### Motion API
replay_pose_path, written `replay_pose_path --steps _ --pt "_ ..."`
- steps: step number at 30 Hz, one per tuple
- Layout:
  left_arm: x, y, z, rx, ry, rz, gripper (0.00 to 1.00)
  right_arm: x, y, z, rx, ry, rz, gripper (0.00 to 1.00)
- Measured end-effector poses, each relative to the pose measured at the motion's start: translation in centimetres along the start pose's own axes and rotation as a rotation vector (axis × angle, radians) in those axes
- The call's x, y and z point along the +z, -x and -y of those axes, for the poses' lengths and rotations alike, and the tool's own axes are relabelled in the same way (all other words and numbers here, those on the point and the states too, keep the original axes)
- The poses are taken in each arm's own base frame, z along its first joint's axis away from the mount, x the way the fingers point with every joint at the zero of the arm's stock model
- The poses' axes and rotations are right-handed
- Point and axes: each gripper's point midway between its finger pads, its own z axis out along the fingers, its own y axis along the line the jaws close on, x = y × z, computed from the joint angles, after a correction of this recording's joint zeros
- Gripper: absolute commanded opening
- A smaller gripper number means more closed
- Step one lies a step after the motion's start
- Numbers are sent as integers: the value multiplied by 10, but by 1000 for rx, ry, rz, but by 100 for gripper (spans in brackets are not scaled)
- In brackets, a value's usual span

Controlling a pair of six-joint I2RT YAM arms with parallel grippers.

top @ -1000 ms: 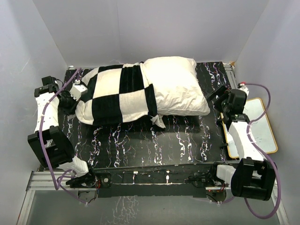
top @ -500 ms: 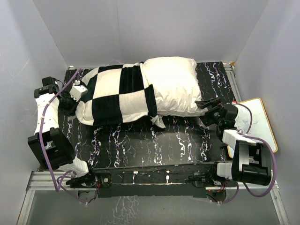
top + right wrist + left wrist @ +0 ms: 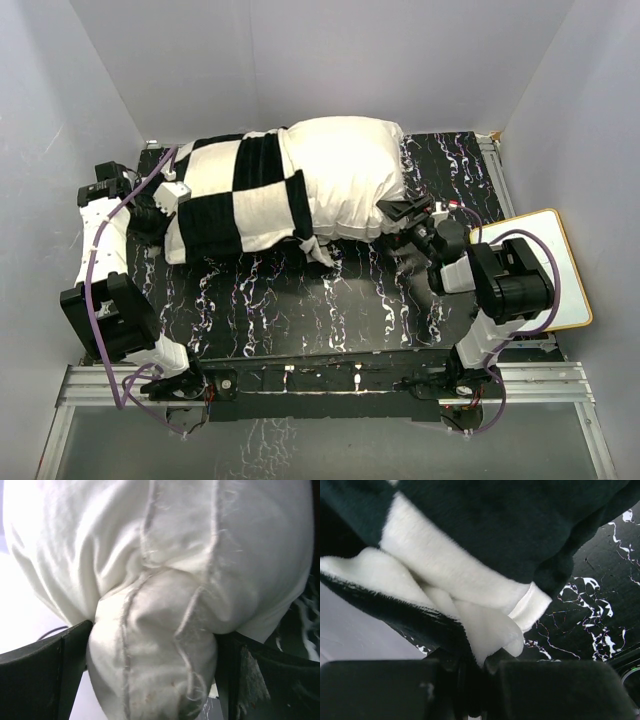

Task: Remove the pillowcase from the pillow
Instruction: Remove the pillow from the pillowcase.

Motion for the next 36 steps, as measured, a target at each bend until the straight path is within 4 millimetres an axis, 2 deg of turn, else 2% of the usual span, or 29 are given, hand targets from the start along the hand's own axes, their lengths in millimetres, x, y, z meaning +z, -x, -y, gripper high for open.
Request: replay_pose_path --steps 2,3,4,6,7,8,11,16,20,23,26,28,31,36 --pt "0 0 0 2 1 -5 0 11 -8 -7 -53 11 -21 98" --pt "0 0 1 3 3 -9 0 17 -11 -10 -84 3 -26 95" --pt "0 0 0 4 5 -14 0 28 -13 -11 -139 -35 -28 81" --pt "0 -1 1 4 5 -23 0 48 -15 -21 -244 -84 -18 40" --pt "-1 -1 2 3 4 -26 0 57 -14 -28 -297 -98 -8 15" --pt "-3 0 1 4 6 -28 0 63 -12 -33 -334 -110 13 8" --pt "-9 3 -3 8 23 -25 0 67 0 -31 -377 -180 87 8" --pt "-16 5 -4 21 33 -30 0 54 18 5 -496 -406 161 8" --pt "-20 -4 -12 26 54 -44 0 37 33 0 -646 -509 227 8" --pt "-29 -24 -32 5 106 -57 0 21 55 -7 -704 -551 275 9" --pt "-42 -62 -56 -50 162 -68 0 -6 97 -4 -675 -608 354 9" --pt "-42 -76 -59 -77 139 -35 0 -24 116 0 -645 -633 382 9" --pt "-35 -88 -65 -84 106 37 0 -35 118 -4 -628 -615 360 9" --pt "-28 -130 -69 -119 87 59 0 -35 104 -11 -612 -552 262 9"
